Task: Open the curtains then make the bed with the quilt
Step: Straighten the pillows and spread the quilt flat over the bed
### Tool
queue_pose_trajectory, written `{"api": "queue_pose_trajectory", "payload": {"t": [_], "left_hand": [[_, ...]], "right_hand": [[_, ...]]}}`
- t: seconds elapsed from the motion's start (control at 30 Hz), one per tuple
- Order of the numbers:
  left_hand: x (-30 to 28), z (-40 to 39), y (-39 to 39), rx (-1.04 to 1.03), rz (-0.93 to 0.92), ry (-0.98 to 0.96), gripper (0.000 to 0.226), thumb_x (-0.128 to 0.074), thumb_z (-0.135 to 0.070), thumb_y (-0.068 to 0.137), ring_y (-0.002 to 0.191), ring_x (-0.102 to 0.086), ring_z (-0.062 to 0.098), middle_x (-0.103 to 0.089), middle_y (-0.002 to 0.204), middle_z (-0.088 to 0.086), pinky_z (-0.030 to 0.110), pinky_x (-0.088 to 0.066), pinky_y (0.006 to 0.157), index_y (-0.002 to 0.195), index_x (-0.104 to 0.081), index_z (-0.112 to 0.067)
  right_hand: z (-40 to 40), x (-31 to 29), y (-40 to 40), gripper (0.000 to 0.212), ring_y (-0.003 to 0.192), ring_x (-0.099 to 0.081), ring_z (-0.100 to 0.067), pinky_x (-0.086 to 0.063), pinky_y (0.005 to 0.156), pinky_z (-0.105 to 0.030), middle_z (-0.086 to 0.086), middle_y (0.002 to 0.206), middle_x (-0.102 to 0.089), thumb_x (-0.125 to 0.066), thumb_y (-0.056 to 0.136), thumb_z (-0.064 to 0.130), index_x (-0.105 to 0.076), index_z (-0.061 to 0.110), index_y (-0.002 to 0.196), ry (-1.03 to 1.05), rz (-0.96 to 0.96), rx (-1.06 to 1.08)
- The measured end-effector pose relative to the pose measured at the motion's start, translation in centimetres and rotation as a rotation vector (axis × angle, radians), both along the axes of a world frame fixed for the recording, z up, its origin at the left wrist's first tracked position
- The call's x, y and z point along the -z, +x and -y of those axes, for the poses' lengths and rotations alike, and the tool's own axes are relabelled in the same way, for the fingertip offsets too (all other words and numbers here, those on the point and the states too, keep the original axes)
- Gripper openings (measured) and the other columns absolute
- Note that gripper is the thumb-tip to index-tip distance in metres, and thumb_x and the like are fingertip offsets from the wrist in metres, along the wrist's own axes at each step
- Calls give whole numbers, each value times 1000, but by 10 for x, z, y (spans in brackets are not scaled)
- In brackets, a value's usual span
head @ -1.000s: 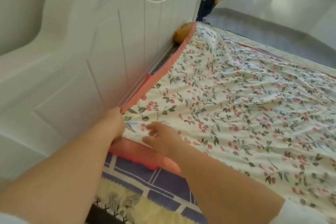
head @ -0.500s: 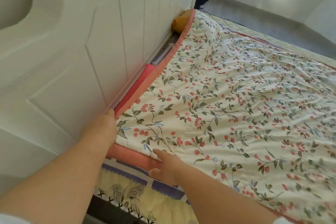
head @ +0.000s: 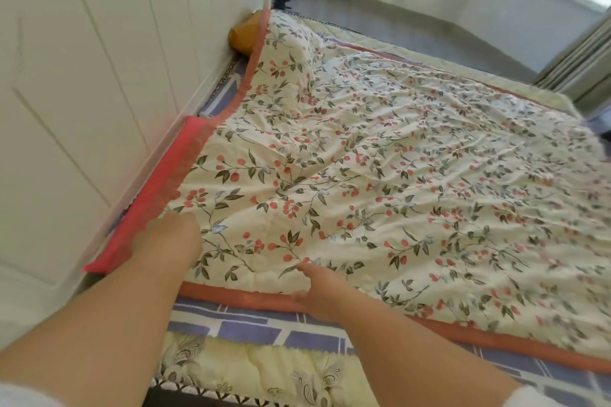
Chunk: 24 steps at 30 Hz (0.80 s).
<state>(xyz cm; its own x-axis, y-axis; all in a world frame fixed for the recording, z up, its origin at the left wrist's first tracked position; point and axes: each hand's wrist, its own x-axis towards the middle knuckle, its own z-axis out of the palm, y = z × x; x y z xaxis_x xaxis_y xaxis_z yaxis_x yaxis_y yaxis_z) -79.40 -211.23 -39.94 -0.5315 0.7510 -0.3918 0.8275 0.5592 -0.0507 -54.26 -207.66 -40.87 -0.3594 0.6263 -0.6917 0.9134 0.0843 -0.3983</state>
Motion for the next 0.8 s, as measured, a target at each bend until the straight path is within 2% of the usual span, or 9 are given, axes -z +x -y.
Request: {"api": "queue_pose_trajectory", "payload": {"t": [0.07,0.17,0.23,0.37,0.47,0.57,0.7,0.8], "left_hand": [[1,-11,29,65,14,-16,39,-42,-2,77,79,-53,23,-50,86,3,33,-49,67,111,-56,-16],[-2,-29,81,163,40,-70,54,-35,-1,75,83,-54,23,-53,102,5,37,-54,75,123,-51,-21],[-8,-40,122,236,33,-76,60,-33,0,75,83,-52,22,-50,104,5,35,-53,75,127,-49,-24],[-32,-59,234,341,60,-35,53,-39,-3,80,84,-54,21,-52,118,5,36,-54,76,128,-49,-25],[-49,-66,325,421,102,-59,51,-43,-9,87,92,-60,22,-53,124,6,34,-56,77,135,-43,-24],[-57,-68,403,493,116,-53,48,-42,-9,89,85,-59,20,-53,123,6,29,-53,71,136,-43,-22],[-47,-74,512,551,196,-97,49,-47,-14,91,106,-58,21,-49,136,5,32,-52,86,139,-40,-24],[-32,-73,546,590,203,-140,51,-50,-19,90,113,-54,22,-49,134,3,35,-50,91,139,-39,-26]], "right_hand": [[-1,-3,32,62,128,-45,-25,-41,95,-29,0,150,-36,-52,94,30,-22,31,148,-2,-5,44],[-2,-8,85,62,126,-47,-25,-42,97,-33,0,149,-38,-51,94,30,-22,30,148,15,12,87],[-5,-15,124,61,120,-52,-24,-46,95,-34,-2,146,-40,-51,94,30,-23,30,147,36,9,148],[-11,-33,234,60,119,-52,-22,-48,92,-33,0,152,-32,-51,93,28,-25,29,147,91,-15,241],[-11,-46,326,58,114,-54,-23,-48,91,-32,-3,149,-36,-46,95,20,-24,27,148,112,-22,297],[-8,-55,408,59,107,-55,-22,-48,82,-30,-5,150,-34,-47,96,20,-22,28,148,105,-1,340],[-14,-54,518,59,124,-48,-26,-45,95,-34,-4,152,-33,-48,96,28,-22,27,148,126,95,401],[-24,-40,550,57,126,-46,-25,-43,97,-34,-3,151,-34,-48,96,27,-25,24,148,120,143,399]]}}
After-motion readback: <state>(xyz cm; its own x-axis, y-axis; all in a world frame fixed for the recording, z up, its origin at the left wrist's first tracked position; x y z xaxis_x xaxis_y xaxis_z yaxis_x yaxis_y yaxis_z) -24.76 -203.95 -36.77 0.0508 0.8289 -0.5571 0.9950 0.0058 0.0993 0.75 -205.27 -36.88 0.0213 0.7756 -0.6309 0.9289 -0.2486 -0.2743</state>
